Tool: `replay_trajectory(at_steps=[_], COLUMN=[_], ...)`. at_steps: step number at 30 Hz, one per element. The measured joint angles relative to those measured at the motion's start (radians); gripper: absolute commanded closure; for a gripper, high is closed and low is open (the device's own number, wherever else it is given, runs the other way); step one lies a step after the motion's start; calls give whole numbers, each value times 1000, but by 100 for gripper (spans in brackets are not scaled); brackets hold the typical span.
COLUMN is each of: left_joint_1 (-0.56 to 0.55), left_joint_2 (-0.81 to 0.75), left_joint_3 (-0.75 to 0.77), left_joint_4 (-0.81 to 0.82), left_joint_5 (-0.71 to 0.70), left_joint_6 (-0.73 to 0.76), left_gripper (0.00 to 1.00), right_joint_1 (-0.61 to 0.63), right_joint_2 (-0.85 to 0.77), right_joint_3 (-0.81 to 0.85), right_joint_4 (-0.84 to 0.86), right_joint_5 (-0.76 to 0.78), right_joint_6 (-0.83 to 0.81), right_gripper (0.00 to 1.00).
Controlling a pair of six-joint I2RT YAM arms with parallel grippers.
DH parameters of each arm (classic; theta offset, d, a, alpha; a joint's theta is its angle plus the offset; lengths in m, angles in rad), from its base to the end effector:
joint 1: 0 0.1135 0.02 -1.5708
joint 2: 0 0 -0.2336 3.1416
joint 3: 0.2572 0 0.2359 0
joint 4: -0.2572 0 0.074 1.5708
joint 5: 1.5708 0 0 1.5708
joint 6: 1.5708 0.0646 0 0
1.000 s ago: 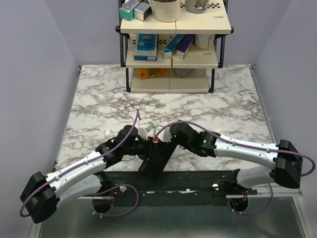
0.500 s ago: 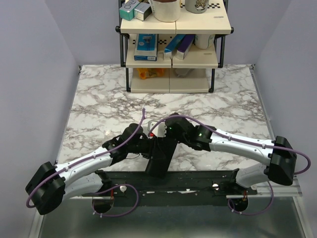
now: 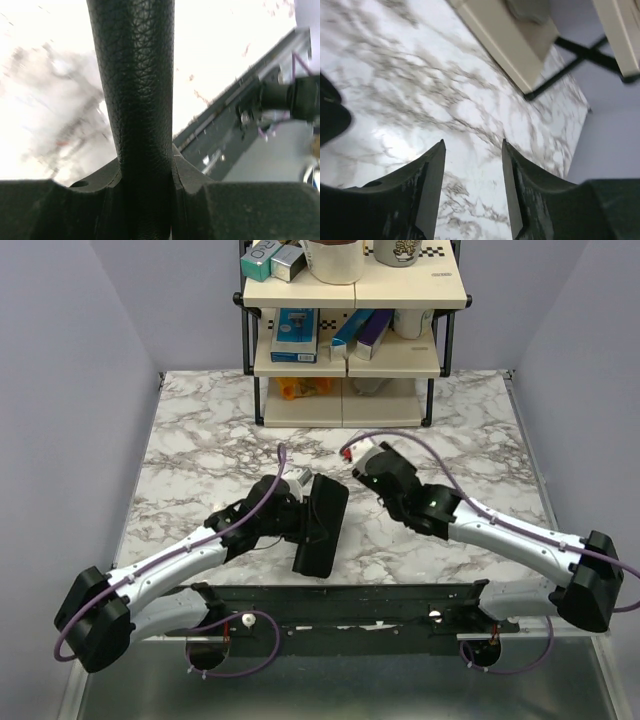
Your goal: Sort the hair-cutting tools
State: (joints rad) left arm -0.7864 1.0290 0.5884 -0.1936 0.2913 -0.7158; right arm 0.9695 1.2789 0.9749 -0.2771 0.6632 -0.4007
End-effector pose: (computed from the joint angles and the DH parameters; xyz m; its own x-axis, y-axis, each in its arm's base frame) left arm 0.1571 -0.1836 0.1901 -0.8680 -0.0201 -0.4962 0.3603 0.6622 -0.6570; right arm 0.1984 0.2190 0.2576 -0.1460 -0.7562 -0.6378 -0.4514 0.6246 -0.6372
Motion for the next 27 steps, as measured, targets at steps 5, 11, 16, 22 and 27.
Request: replay_trajectory(at_steps=[5, 11, 16, 22, 27], left_joint_1=[42, 47, 50, 54, 58], left_joint_2=[122, 385, 575, 719, 765], left_joint_3=[54, 181, 267, 336, 396], left_joint_4=[58, 201, 312, 303, 262], left_joint_5=[-3, 36, 58, 41, 11], left_joint_6=[-12, -53, -110, -146, -138], left_gripper=[100, 100, 100, 53, 20], right_joint_1=[-105, -160, -172, -173, -173], right_joint_2=[-64, -85, -113, -113, -112], right_joint_3=[0, -24, -105, -173, -185], right_joint_4=[-76, -155, -178, -188, -188], right_joint_5=[85, -44, -151, -204, -235], right_joint_6=[254, 491, 638, 761, 821], right_gripper=[25, 22, 14, 2, 0])
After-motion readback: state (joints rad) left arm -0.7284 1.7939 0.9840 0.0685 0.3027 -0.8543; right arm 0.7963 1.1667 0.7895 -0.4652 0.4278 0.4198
